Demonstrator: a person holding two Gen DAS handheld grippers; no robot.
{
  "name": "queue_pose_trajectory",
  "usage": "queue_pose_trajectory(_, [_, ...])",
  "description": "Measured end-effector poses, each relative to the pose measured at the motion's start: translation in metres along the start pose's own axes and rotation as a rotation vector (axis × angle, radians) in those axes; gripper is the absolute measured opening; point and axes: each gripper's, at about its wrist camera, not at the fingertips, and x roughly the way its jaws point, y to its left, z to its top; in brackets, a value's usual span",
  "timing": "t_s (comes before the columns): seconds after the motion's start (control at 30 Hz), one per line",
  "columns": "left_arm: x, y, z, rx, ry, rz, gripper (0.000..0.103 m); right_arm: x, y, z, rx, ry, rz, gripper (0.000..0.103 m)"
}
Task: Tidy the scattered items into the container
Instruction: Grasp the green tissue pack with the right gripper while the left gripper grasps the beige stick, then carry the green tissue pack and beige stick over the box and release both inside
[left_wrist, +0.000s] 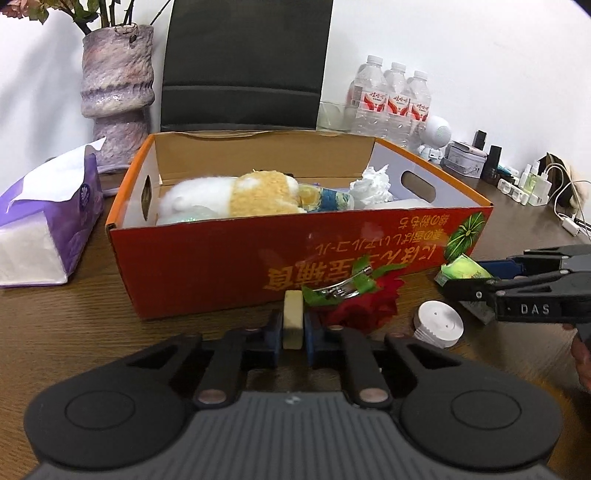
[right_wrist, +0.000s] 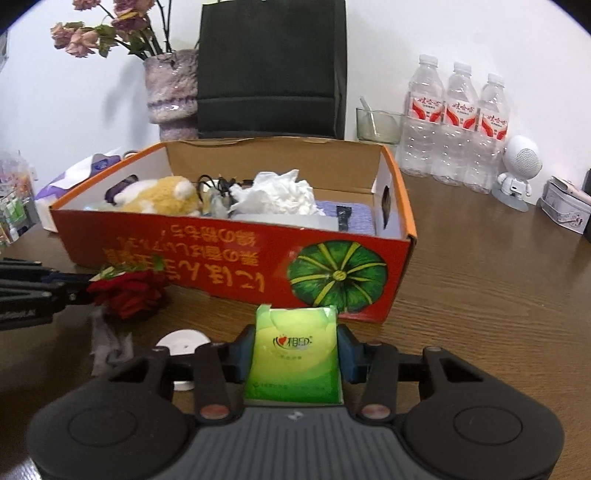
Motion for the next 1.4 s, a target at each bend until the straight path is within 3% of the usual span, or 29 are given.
queue_pose_trajectory(0.37, [-0.027, 0.005, -0.005, -0.023, -0.048, 0.021, 0.012, -0.015, 0.008, 0.0, -0.002, -0.036, 0.037, 0.044])
queue_pose_trajectory(0.57, [-0.059, 0.006, 0.002, -0.033, -0.163, 0.06, 0.012, -0.034, 0.013, 0.012, -0.016, -0.106, 0.044, 0.044])
queue_pose_trajectory(0.77, [-0.073, 0.006, 0.033, -0.026, -0.259, 0.047, 0.012, -0.047, 0.014, 0.038, -0.008, -0.189, 0.057, 0.044])
queue_pose_trajectory(0.93, [-0.065, 0.003, 0.063, -0.01, -0.327, 0.048, 0.012, -0.047, 0.013, 0.066, -0.014, -0.252, 0.05, 0.044])
queue_pose_trajectory(1.13, [-0.048, 0.003, 0.085, -0.001, -0.339, 0.031, 0.012, -0.035, 0.011, 0.094, -0.028, -0.286, 0.05, 0.044])
queue_pose_trajectory(1.4, [0.001, 0.004, 0.121, -0.033, -0.326, 0.091, 0.012, 0.012, 0.006, 0.13, 0.011, -0.217, 0.054, 0.044])
